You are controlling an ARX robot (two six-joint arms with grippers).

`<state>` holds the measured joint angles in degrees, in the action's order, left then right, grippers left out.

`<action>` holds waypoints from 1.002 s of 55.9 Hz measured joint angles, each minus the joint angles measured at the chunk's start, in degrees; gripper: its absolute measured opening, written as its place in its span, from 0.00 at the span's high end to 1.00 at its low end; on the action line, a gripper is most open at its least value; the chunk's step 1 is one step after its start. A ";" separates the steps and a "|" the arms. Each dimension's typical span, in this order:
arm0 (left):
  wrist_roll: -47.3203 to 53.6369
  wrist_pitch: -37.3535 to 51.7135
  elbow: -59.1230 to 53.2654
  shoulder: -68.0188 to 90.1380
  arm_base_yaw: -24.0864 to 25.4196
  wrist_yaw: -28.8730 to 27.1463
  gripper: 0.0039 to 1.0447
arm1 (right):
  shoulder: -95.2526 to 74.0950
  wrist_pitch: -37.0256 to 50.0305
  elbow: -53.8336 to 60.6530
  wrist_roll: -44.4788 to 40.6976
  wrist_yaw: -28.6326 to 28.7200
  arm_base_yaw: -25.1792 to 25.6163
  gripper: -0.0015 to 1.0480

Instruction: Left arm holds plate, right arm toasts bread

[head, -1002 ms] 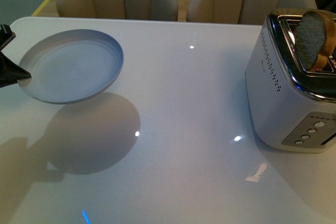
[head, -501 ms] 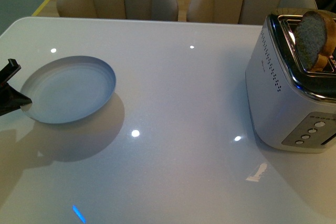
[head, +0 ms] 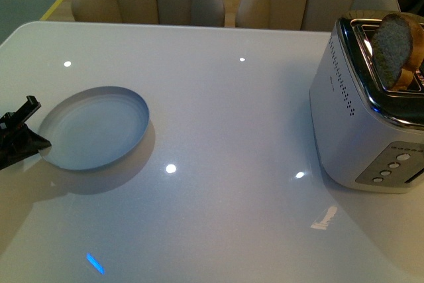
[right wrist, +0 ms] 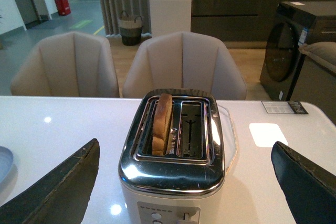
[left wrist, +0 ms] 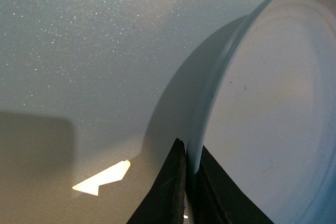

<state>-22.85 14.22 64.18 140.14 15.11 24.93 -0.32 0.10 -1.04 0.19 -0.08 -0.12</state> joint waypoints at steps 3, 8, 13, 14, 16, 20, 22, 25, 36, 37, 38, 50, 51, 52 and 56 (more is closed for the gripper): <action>-0.02 0.11 0.00 0.24 0.04 0.02 0.97 | 0.00 -0.02 0.00 0.00 0.00 0.00 0.09; -0.09 0.46 0.04 0.57 0.20 -0.37 0.97 | 0.00 0.00 0.00 0.00 0.00 0.00 0.09; -0.15 0.61 0.07 0.63 0.37 -0.74 0.97 | 0.00 -0.02 0.00 0.00 0.00 0.00 0.09; -0.15 0.74 0.07 0.63 0.42 -0.92 0.97 | 0.00 0.00 0.00 0.00 0.00 0.00 0.09; -0.35 0.81 0.07 0.63 0.50 -1.14 0.95 | 0.00 0.00 0.00 0.00 0.00 0.00 0.09; -0.42 0.85 0.07 0.66 0.63 -1.70 0.85 | 0.00 0.00 0.00 0.00 0.00 0.00 0.09; -0.59 0.96 0.07 0.63 0.76 -1.64 0.80 | 0.00 -0.02 0.00 0.00 0.00 0.00 0.09; -0.70 1.20 0.07 0.61 0.85 -1.68 0.73 | 0.00 -0.02 0.00 0.00 0.02 0.02 0.09; -1.25 1.49 -1.03 -1.20 0.92 -2.29 0.46 | 0.00 -0.02 0.00 0.00 0.00 0.00 0.09; -1.29 1.49 -1.29 -1.62 0.92 -2.29 0.43 | 0.00 -0.02 0.00 0.00 0.00 0.02 0.09; -1.31 1.51 -1.44 -1.84 0.92 -2.29 0.41 | 0.00 -0.02 0.00 0.00 0.00 0.02 0.09; -1.68 1.95 -4.87 -8.92 0.92 -2.47 0.11 | 0.00 -0.02 0.00 0.00 0.00 0.00 0.09; -1.73 1.95 -5.27 -9.99 0.90 -2.45 0.07 | 0.00 0.00 0.00 0.00 0.00 0.00 0.09; -1.70 1.95 -5.46 -10.54 0.90 -2.47 0.06 | 0.00 0.00 0.00 0.00 0.00 0.02 0.09; -1.92 1.90 -6.56 -13.86 0.74 -2.62 0.07 | 0.00 0.00 0.00 0.00 0.00 0.02 0.09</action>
<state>-24.77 16.12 57.63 126.28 15.86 22.30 -0.32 0.10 -1.04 0.19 -0.08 -0.10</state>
